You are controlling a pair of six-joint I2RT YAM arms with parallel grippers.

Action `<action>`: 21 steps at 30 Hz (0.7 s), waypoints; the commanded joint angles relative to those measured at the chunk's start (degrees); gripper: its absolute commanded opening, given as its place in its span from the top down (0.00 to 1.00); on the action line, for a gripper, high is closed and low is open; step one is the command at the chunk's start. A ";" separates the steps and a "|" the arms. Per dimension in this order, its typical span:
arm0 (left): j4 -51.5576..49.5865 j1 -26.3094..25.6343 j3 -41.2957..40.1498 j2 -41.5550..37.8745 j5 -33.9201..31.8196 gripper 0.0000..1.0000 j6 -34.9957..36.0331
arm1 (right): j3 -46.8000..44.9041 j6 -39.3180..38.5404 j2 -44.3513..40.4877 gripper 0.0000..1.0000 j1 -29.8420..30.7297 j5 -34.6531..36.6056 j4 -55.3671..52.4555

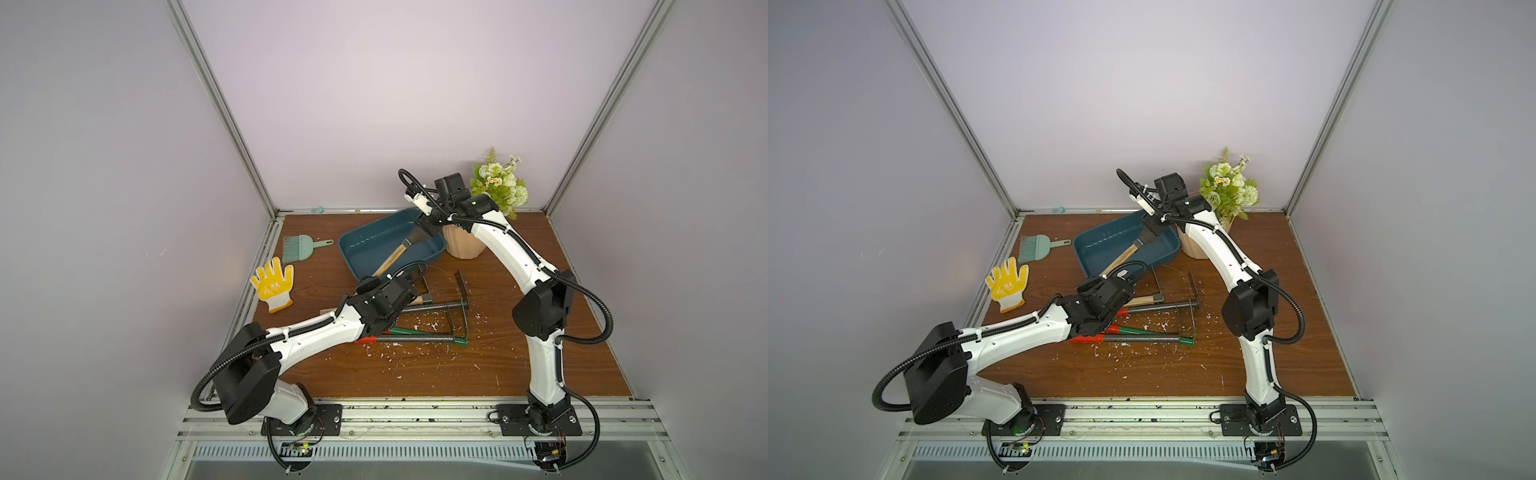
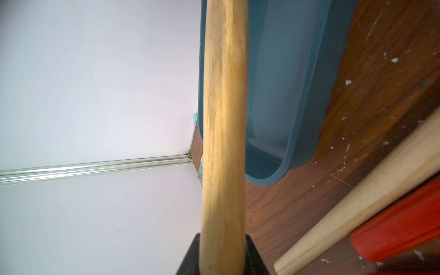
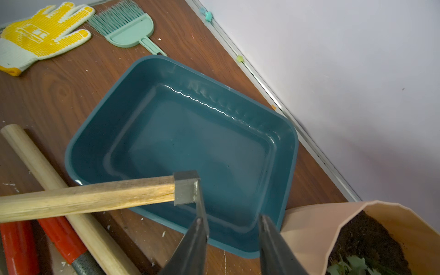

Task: Put the small hoe into the storage box
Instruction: Pick up the hoe from the center of the board.

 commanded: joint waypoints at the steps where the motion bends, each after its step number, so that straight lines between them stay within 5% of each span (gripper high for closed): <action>1: 2.53 -0.68 2.38 -2.88 -3.69 1.00 -2.14 | -0.30 -1.13 -0.98 0.60 0.17 1.62 -0.57; 11: 2.62 -0.98 2.60 -4.19 -3.09 1.00 -2.18 | -2.11 0.13 0.19 0.65 0.17 0.23 0.79; 21: 3.65 -1.07 1.65 -4.82 -1.93 1.00 -3.32 | -3.19 1.83 0.34 1.00 0.14 -0.45 2.75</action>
